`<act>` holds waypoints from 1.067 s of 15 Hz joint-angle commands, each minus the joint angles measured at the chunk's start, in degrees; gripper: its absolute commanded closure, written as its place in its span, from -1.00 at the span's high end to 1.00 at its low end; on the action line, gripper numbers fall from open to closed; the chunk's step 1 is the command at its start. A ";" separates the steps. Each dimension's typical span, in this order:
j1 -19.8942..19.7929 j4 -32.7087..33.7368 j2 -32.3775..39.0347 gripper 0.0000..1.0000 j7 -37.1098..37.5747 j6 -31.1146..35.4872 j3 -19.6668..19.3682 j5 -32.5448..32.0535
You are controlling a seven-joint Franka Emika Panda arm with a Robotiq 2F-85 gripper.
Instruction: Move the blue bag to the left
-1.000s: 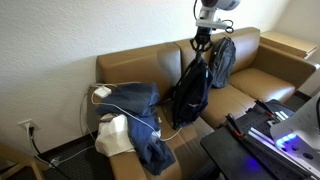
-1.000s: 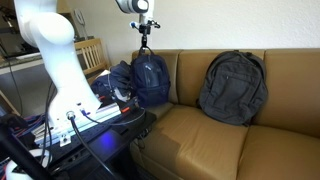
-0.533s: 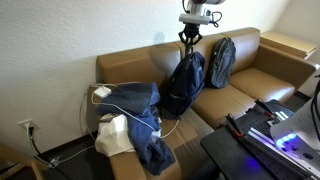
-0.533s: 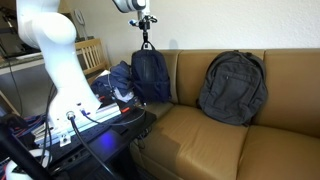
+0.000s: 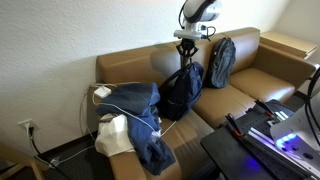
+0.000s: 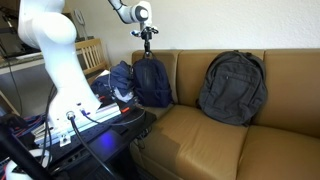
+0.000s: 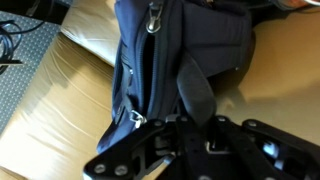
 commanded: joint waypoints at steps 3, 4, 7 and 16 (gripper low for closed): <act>3.58 11.06 13.55 -0.93 11.57 18.18 -1.02 0.82; 4.11 12.41 15.19 -0.93 12.91 21.93 -1.27 1.06; 5.51 15.85 19.39 -0.93 15.17 33.04 -2.68 1.18; 14.97 15.68 25.26 -0.93 14.73 52.72 -13.13 0.78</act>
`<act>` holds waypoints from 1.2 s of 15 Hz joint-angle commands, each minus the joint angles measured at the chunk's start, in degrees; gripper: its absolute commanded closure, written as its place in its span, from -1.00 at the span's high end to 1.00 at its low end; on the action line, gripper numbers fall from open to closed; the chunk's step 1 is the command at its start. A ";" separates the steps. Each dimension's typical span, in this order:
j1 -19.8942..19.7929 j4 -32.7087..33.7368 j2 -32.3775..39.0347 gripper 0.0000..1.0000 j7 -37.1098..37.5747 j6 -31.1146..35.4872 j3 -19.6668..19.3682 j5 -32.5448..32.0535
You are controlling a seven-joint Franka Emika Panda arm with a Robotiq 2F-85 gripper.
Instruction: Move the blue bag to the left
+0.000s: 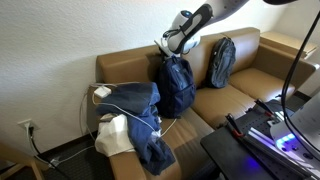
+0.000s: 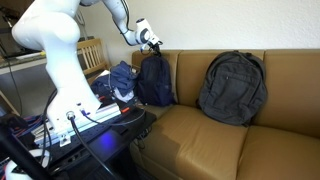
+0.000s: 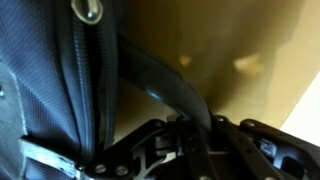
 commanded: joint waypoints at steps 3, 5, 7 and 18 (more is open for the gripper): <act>9.84 2.48 5.88 -0.81 -1.73 10.11 -10.65 0.60; 12.98 2.54 7.42 -0.30 -2.26 12.68 -14.07 1.87; 16.91 3.78 10.06 -0.18 -2.11 13.63 -18.93 4.46; 13.58 4.35 -15.24 1.00 -2.58 -44.60 -13.94 -8.11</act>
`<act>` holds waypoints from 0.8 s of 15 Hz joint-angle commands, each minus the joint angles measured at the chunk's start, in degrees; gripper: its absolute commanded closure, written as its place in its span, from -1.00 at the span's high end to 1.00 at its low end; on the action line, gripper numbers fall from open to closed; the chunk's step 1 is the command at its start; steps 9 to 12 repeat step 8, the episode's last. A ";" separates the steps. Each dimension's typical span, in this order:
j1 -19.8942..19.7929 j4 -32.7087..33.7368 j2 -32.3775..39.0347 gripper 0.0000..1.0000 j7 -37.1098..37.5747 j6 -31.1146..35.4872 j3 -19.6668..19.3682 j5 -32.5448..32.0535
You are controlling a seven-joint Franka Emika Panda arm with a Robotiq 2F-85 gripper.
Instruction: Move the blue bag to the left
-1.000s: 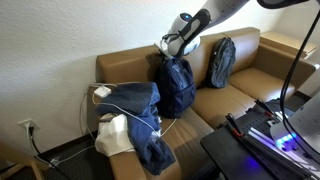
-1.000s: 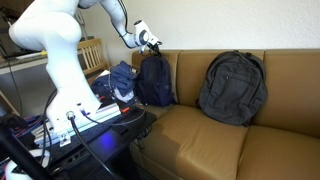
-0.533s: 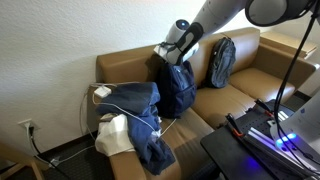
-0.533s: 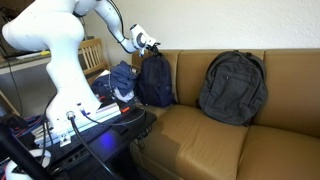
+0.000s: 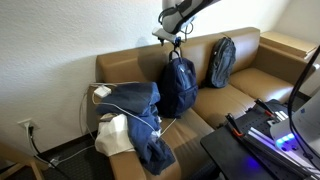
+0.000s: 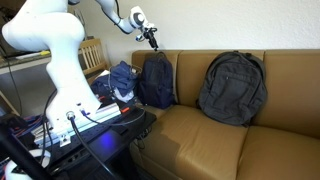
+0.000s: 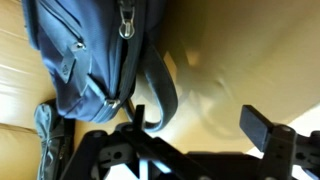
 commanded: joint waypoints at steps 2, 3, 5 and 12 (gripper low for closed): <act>-10.35 4.10 -11.41 1.00 -3.45 -21.07 12.79 -2.83; -13.18 6.16 -12.28 1.00 -4.60 -25.45 16.19 -1.55; -18.14 5.49 -15.48 1.00 -6.58 -26.80 21.94 1.07; -19.40 5.94 -15.17 1.00 -2.15 -25.46 24.18 -4.11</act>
